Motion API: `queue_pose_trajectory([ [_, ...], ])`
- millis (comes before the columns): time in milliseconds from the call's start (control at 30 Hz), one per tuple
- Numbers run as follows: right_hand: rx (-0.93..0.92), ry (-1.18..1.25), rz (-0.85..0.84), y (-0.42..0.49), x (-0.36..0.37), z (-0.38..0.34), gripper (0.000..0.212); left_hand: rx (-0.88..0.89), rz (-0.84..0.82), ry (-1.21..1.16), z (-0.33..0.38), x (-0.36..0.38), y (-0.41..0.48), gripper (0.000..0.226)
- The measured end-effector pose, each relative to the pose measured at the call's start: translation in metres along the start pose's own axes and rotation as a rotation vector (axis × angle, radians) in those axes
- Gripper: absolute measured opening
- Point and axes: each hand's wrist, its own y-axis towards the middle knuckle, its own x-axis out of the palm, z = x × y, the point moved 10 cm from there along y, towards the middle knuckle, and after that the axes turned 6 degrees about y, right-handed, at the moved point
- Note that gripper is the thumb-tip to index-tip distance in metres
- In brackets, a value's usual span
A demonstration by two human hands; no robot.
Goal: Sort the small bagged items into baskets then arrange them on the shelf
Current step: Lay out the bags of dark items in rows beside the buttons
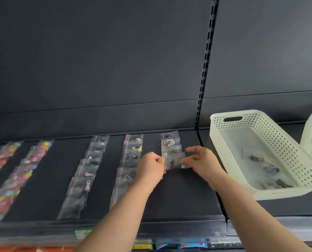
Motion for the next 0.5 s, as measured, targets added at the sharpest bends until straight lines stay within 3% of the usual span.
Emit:
queue_pose_trajectory([
  [233, -0.010, -0.205, 0.149, 0.001, -0.003, 0.005, 0.037, 0.052, 0.000, 0.326, -0.004, 0.009, 0.014, 0.025],
  [500, 0.016, -0.341, 0.264, -0.001, -0.007, 0.002, 0.033, 0.061, 0.042, 0.455, -0.004, 0.013, 0.027, 0.020],
])
